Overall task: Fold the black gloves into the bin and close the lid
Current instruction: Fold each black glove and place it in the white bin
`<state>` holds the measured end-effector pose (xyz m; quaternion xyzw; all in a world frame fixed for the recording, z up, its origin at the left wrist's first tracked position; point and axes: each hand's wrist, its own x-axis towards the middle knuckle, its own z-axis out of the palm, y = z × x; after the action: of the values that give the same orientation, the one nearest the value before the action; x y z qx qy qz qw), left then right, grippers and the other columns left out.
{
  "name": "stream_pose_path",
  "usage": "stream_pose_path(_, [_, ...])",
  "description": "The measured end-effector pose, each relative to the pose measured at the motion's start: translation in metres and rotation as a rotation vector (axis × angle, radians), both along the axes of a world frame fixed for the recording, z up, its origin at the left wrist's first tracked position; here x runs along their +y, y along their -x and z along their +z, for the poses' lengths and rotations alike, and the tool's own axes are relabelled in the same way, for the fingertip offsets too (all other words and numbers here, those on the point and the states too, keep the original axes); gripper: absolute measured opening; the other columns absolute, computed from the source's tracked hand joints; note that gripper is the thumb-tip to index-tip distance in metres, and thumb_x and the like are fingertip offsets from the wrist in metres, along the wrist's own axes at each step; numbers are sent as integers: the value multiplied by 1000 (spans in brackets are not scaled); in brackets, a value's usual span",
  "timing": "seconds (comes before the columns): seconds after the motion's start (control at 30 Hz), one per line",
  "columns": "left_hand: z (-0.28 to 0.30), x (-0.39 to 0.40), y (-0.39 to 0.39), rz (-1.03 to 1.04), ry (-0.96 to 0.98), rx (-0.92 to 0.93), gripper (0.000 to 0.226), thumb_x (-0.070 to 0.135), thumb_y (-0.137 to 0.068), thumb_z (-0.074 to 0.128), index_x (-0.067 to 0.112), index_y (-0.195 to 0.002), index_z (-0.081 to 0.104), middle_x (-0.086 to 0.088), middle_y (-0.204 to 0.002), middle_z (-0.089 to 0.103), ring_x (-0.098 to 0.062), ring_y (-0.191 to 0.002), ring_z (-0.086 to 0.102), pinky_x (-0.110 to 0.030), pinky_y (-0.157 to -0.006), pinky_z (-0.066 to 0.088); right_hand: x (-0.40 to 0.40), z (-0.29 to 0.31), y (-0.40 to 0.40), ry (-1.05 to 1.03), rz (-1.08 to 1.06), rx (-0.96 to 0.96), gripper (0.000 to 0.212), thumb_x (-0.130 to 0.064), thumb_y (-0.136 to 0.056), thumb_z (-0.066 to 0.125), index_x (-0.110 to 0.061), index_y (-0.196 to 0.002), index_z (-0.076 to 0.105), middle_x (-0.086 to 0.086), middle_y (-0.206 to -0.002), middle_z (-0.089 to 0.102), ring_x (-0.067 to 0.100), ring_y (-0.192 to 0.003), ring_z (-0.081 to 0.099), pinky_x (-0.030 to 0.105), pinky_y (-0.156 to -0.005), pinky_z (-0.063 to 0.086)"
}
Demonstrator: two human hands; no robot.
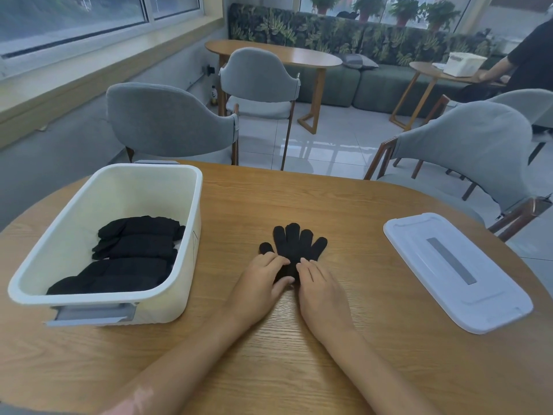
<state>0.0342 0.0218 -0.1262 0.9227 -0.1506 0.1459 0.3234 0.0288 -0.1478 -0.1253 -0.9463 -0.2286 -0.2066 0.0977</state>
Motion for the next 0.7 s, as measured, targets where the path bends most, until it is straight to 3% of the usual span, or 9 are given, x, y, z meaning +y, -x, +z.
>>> stream_pose_path(0.17, [2,5,7,-60,-66,-7,44,33,-91,71,17,-130,60,6,-121,60,-11,-111,50,-22,-95,41,-3,-3,3,-65,-20,45,33,-2,-82,71,-6,-114,69,7,-118,70,20,-109,65,30,-96,54])
stream_pose_path(0.4, [1,3,19,-109,-133,-86,37,9,-89,62,14,-126,61,5,-115,60,-12,-106,51,-24,-88,46,-8,0,24,-233,-28,98,24,-6,-92,62,-12,-115,66,0,-120,67,13,-112,62,23,-95,51])
stream_pose_path(0.57, [2,1,19,-56,-45,-61,30,7,-93,60,14,-122,63,5,-110,61,-11,-104,50,-21,-88,43,-11,4,31,-296,2,166,44,-11,-92,63,-15,-135,54,-6,-125,61,7,-115,56,19,-97,46])
stream_pose_path(0.7, [2,-1,14,1,-3,-35,24,13,-97,60,17,-121,62,6,-109,63,-9,-104,51,-18,-87,40,-11,7,19,-342,-70,200,34,-11,-93,65,-18,-126,61,-6,-116,66,9,-107,59,20,-89,48])
